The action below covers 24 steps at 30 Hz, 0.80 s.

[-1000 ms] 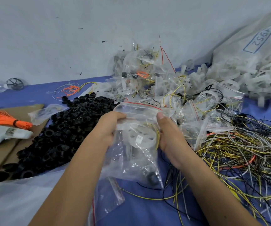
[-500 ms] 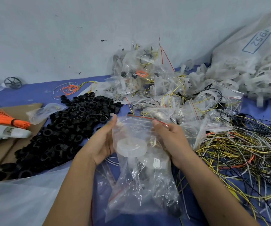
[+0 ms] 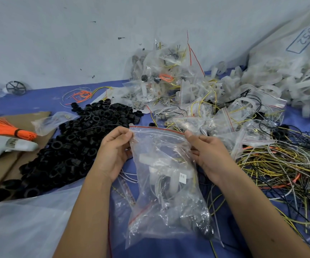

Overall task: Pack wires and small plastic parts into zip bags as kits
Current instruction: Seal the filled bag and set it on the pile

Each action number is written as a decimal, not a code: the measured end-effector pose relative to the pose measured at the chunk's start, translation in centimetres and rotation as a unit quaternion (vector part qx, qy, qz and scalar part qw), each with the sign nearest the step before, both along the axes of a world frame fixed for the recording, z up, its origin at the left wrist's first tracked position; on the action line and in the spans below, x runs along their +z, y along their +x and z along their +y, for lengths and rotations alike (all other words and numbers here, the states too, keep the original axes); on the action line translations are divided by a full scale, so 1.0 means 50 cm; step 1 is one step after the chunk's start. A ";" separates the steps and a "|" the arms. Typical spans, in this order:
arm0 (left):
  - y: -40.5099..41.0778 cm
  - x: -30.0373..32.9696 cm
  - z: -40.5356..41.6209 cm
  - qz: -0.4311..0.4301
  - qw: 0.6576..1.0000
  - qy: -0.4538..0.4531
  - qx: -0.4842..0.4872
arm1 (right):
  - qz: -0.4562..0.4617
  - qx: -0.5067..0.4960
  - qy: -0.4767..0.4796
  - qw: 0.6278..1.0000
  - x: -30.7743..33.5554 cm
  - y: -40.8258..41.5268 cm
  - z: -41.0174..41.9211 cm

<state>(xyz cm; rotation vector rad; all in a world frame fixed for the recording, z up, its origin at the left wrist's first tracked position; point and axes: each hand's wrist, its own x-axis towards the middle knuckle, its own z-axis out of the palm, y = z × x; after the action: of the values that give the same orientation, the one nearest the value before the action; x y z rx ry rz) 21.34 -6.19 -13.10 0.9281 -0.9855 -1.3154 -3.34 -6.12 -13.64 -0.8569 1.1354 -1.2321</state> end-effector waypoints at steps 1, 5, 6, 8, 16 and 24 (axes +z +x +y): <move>0.001 -0.002 0.000 0.004 1.000 -0.003 -0.001 | 0.004 -0.002 -0.003 1.000 0.001 -0.002 0.001; 0.003 -0.002 0.000 0.023 0.999 -0.003 -0.026 | 0.031 -0.044 -0.057 0.997 0.015 -0.005 0.009; 0.003 -0.002 0.000 0.037 0.998 -0.001 -0.043 | 0.042 -0.061 -0.076 0.994 0.020 -0.004 0.011; -0.001 -0.002 0.002 0.066 0.994 0.021 -0.085 | 0.065 -0.091 -0.115 0.987 0.026 -0.002 0.014; -0.033 0.000 0.019 0.005 0.982 0.090 -0.166 | 0.077 -0.119 -0.147 0.979 0.028 -0.005 0.009; -0.013 -0.003 0.035 -0.052 0.967 0.103 -0.226 | 0.099 -0.126 -0.174 0.972 0.019 0.003 0.011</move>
<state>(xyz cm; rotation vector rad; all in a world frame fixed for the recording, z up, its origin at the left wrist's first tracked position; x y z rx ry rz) 20.67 -4.42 -13.26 0.9702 -1.2064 -1.7934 -3.21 -5.56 -12.68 -1.1442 1.2348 -1.6166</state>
